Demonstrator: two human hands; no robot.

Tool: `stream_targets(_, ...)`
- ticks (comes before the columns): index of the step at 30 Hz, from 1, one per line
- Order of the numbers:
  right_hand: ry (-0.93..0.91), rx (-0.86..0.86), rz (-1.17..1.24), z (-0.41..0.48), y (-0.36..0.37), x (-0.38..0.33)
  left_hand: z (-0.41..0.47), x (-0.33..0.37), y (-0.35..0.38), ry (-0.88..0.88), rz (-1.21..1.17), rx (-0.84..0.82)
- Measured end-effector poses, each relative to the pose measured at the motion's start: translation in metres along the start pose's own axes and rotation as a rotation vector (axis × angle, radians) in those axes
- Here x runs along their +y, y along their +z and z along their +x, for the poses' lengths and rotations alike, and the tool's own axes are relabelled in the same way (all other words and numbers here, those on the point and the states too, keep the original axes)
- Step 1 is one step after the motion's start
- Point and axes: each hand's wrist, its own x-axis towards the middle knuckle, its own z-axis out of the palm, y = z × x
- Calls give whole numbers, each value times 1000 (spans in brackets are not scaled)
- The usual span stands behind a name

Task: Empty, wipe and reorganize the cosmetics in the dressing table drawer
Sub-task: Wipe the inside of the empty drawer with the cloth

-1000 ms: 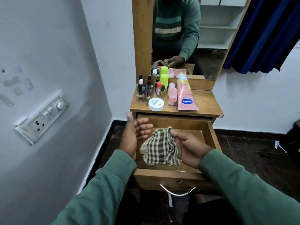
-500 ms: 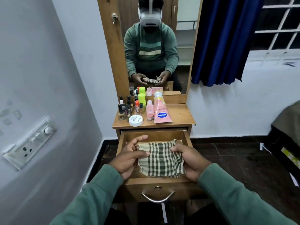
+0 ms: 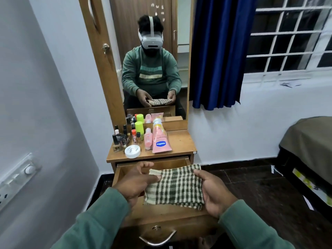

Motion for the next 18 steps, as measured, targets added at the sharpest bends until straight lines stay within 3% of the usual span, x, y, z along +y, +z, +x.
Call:
stream_targets(3, -107, 55, -166, 7, -10, -25, -1, 17, 22, 83, 1, -25)
stream_targets(7, -324, 159, -618, 32, -17, -90, 3, 14, 59, 146, -195, -32)
stream_targets(14, -493, 107, -1268, 107, 4, -175, 33, -9, 138, 288, -538, 218)
stream_targets(18, -543, 40, -1459, 155, 20, -187, 61, -9, 164, 292, -603, 308)
